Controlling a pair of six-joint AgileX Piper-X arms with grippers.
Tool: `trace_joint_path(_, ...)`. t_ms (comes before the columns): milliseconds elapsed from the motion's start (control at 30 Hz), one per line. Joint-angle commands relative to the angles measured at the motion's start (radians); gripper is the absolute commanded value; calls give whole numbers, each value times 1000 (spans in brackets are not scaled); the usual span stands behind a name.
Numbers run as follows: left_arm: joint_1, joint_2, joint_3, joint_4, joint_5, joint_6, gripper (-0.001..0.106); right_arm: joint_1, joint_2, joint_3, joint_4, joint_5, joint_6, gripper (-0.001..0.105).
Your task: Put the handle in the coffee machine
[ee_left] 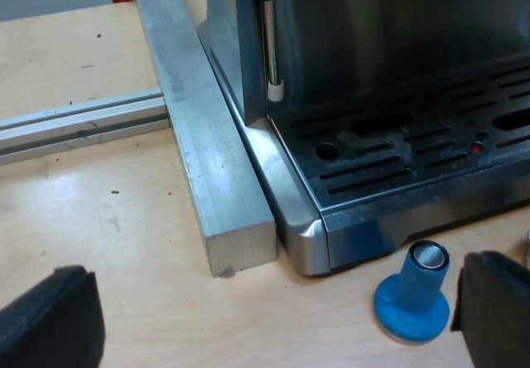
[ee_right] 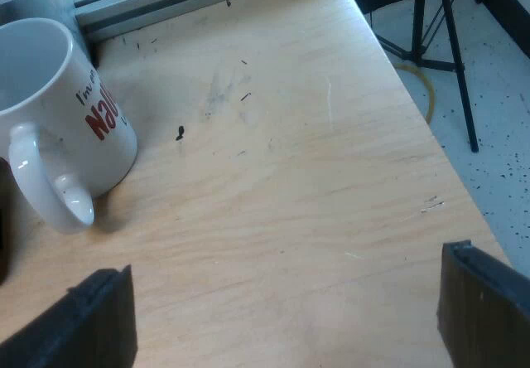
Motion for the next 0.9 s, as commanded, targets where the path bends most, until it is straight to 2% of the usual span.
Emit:
trace_joint_path(33, -5, -133, 0, -13, -13, -10, 88, -1, -43, -6, -13, 4, 0, 75)
trace_joint_path(200, -5, -133, 0, -13, -11, -26, 88, -1, -43, -6, -13, -3, -6, 75)
trace_joint_path(367, -5, -133, -2, -13, 4, -26, 88, -1, -33, -25, 24, -3, -52, 75)
trace_joint_path(433, -5, -120, -41, 13, 29, -52, 88, -1, -12, -53, 48, -15, -75, 75)
trace_joint_path(600, -5, -88, -83, 56, 36, -52, 88, -1, 68, -130, 77, -44, -125, 73)
trace_joint_path(700, -5, -49, -108, 56, 63, -57, 88, -1, 136, -177, 92, -79, -126, 71)
trace_joint_path(767, -24, -26, -116, 54, 87, -69, 88, -1, 188, -206, 100, -136, -126, 71)
trace_joint_path(900, -76, 15, -140, 56, 97, -69, 88, 11, 259, -248, 112, -159, -126, 71)
